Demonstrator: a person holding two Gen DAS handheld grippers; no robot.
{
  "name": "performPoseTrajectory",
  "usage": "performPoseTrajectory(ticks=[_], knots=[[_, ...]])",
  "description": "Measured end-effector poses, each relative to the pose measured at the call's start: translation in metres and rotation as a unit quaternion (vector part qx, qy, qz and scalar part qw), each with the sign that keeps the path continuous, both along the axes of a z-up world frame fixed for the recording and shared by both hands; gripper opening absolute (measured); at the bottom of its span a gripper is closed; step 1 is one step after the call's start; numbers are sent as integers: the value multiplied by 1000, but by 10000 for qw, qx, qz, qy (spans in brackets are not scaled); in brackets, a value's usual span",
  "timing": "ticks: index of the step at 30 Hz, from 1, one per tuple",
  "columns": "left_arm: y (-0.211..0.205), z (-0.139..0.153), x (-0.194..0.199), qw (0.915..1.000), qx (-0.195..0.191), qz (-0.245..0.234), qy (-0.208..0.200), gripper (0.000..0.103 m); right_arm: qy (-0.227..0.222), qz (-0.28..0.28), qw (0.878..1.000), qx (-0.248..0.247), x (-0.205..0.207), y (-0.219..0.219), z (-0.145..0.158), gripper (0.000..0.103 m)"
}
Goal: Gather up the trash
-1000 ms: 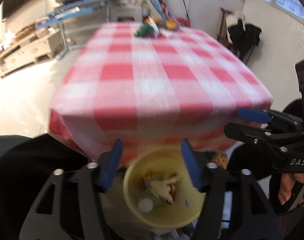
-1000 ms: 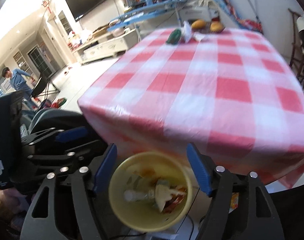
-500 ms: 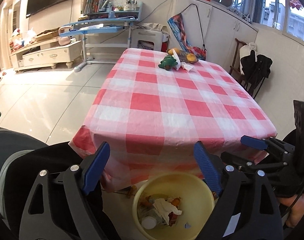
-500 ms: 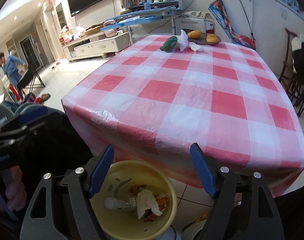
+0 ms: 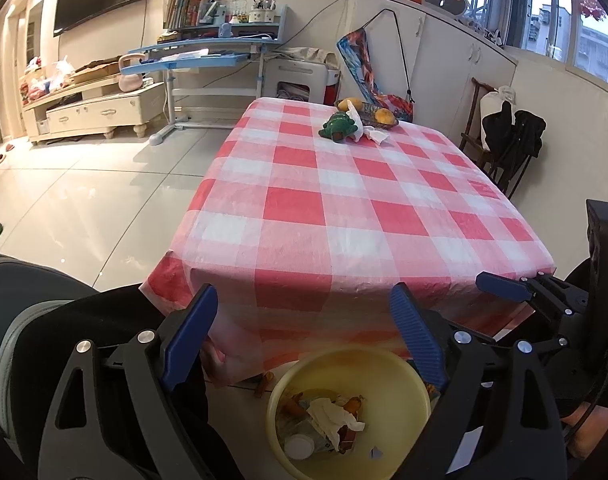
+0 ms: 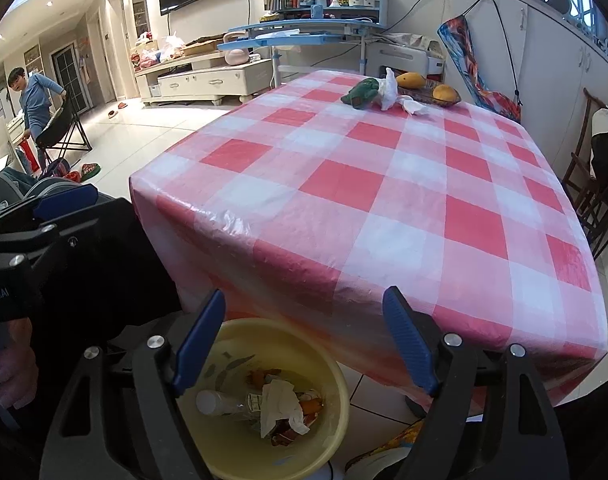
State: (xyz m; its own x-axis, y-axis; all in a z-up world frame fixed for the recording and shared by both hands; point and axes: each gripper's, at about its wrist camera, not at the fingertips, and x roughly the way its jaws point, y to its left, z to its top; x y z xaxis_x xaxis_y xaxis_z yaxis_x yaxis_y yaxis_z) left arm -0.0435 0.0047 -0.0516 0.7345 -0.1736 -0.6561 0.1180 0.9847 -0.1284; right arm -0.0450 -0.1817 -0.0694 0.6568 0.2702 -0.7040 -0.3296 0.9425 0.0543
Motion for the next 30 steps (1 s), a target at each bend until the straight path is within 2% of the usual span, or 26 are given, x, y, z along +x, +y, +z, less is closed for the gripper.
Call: performPoseTrajectory(ticks=[26, 30], knots=[[-1, -5, 3, 10000, 33, -3, 91, 85, 11, -15, 10000, -4, -1, 1, 0, 78], [3, -6, 3, 9999, -21, 65, 90, 85, 13, -13, 9999, 135, 0, 0, 4, 78]])
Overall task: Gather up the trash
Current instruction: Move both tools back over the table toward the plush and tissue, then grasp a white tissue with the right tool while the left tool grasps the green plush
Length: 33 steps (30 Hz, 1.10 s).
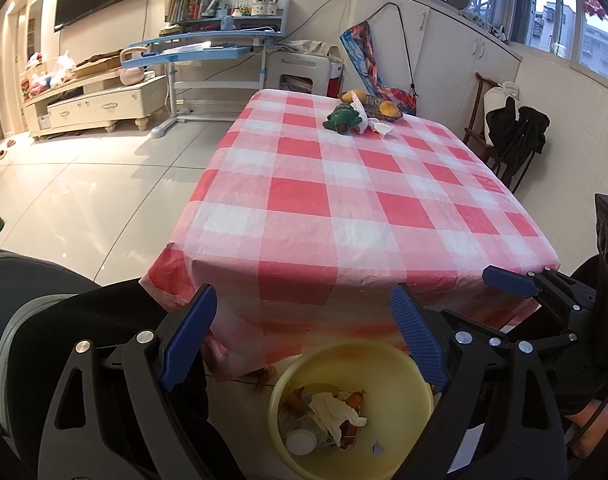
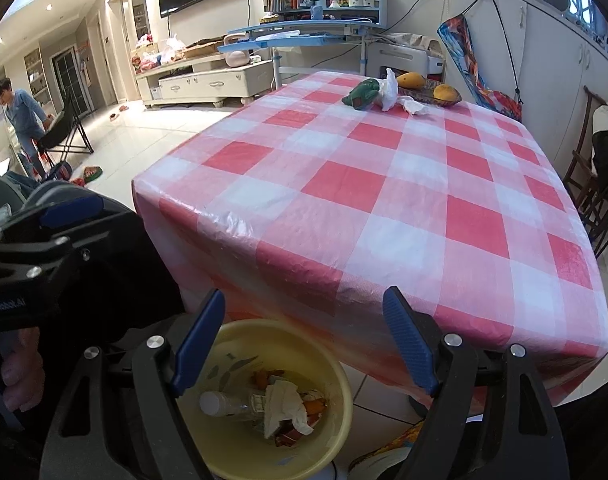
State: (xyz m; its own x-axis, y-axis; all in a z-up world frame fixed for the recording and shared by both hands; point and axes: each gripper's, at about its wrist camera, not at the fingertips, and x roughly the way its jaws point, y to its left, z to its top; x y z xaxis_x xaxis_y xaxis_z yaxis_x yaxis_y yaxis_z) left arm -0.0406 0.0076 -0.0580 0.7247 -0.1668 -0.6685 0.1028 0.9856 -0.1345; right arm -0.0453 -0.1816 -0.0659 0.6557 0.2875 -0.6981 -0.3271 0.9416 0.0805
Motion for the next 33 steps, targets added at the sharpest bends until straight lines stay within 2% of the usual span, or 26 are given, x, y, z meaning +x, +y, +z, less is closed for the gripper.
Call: performPoseTrajectory(ticks=[7, 14, 24, 29, 31, 33], knots=[[22, 3, 5, 9986, -453, 273, 41, 85, -84, -42, 9998, 163, 25, -17, 17, 78], [19, 14, 33, 9990, -301, 318, 52, 85, -58, -194, 9987, 475, 90, -50, 35, 78], [-9, 42, 138, 9998, -43, 91, -175, 85, 74, -588, 9953, 769, 223, -66, 39, 69], [-26, 42, 207, 10000, -26, -40, -33, 85, 290, -785, 9921, 932, 287, -63, 34, 64], [-34, 41, 236, 9999, -2, -117, 26, 85, 418, -815, 9911, 961, 304, -63, 28, 58], [-42, 39, 260, 9999, 6, -125, 67, 85, 573, -831, 9906, 924, 318, -62, 19, 55]])
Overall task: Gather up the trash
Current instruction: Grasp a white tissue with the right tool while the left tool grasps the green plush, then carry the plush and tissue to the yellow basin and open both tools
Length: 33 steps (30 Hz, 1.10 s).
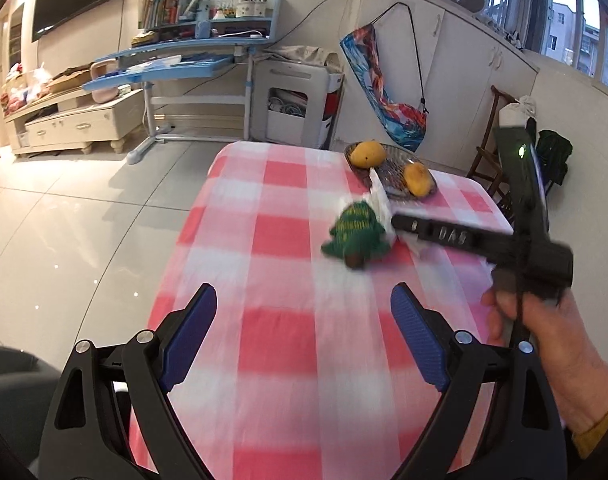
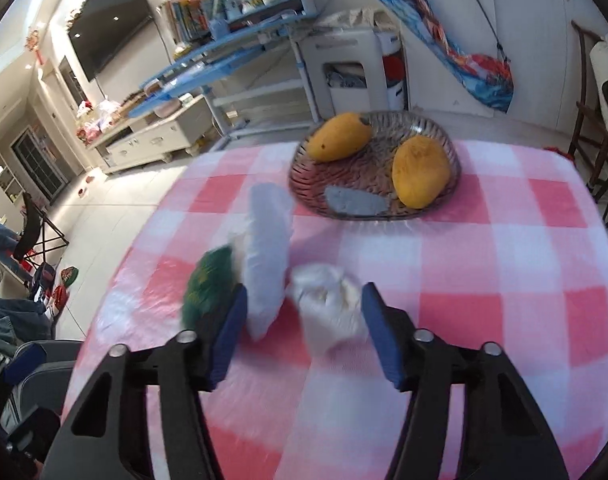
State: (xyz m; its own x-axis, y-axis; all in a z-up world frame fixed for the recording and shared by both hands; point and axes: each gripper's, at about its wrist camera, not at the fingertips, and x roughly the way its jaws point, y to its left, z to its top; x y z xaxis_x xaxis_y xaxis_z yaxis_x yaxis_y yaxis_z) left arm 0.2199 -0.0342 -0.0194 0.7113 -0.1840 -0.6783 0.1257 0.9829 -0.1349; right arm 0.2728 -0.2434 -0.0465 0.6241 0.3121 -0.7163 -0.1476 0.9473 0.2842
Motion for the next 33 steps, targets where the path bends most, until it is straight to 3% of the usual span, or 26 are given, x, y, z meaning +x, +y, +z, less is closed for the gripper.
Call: performPoseTrajectory(ticks=[5, 7, 9, 13, 14, 16, 17, 20, 25, 33], knots=[[-19, -11, 51, 9998, -27, -88, 173, 85, -1, 250, 9995, -218, 7, 3, -8, 48], [-33, -21, 72, 9994, 68, -123, 304, 85, -60, 415, 9983, -398, 2, 4, -8, 32], [-46, -30, 89, 9988, 218, -164, 417, 85, -82, 505, 9974, -505, -1, 0, -9, 27], [-68, -49, 114, 9958, 585, -252, 653, 84, -19, 633, 9970, -453, -11, -14, -9, 26], [-70, -51, 116, 9953, 611, -303, 694, 79, 22, 663, 9969, -417, -12, -17, -9, 26], [-72, -53, 118, 9944, 477, -480, 806, 37, 75, 702, 9970, -317, -14, -23, -8, 26], [-70, -54, 117, 9942, 340, -533, 867, 31, 87, 711, 9971, -275, -16, -26, -8, 26], [-57, -51, 106, 9945, 97, -505, 914, 28, 41, 738, 9970, -248, -24, -31, -7, 25], [-36, -48, 75, 9914, -370, -696, 1046, 27, 66, 870, 9959, -244, -37, -26, -6, 23], [-7, -47, 2, 9880, -669, -722, 1187, 28, 177, 1080, 9940, -54, -77, -19, -2, 23]])
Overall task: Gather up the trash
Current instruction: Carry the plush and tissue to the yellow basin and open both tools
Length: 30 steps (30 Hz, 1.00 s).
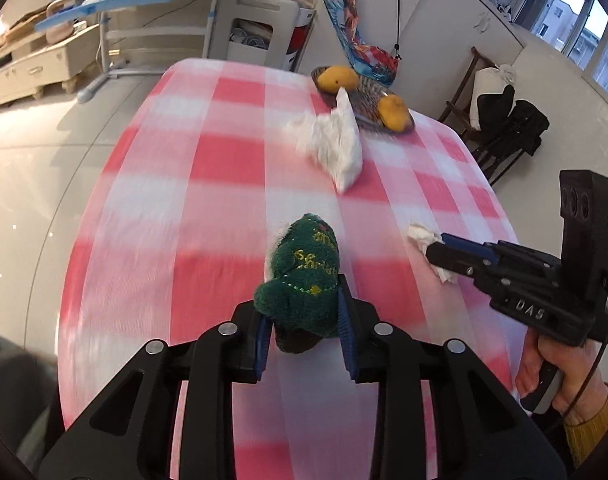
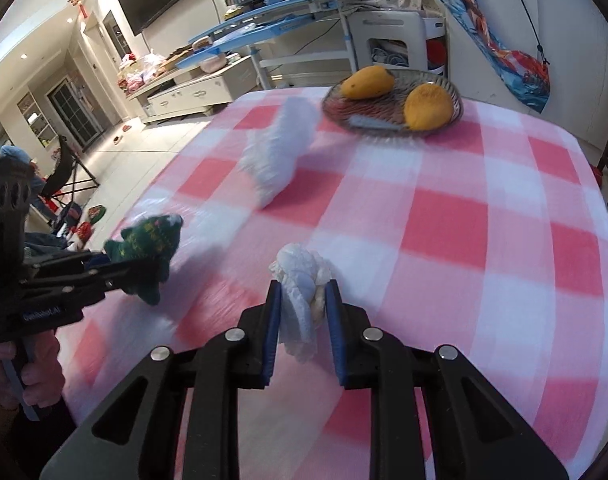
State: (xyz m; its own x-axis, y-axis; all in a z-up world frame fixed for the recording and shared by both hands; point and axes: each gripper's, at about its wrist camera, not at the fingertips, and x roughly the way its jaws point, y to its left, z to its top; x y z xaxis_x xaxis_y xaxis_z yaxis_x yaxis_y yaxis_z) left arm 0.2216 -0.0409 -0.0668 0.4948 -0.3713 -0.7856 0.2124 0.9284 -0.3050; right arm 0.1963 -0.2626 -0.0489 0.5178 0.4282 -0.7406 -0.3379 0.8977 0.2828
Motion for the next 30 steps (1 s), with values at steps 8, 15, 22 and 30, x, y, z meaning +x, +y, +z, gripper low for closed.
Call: performPoseTrajectory(ticks=[8, 15, 22, 30], knots=[[6, 15, -81, 9995, 6, -41, -307, 28, -165, 262, 9991, 282, -75, 16, 14, 23], [7, 30, -138, 9963, 373, 171, -752, 28, -402, 35, 9979, 501, -123, 8, 19, 23], [10, 43, -167, 9919, 635, 288, -1062, 28, -695, -430, 9928, 871, -149, -12, 28, 23], [8, 58, -186, 9868, 830, 301, -1360, 28, -857, -562, 9899, 984, -158, -16, 29, 23]])
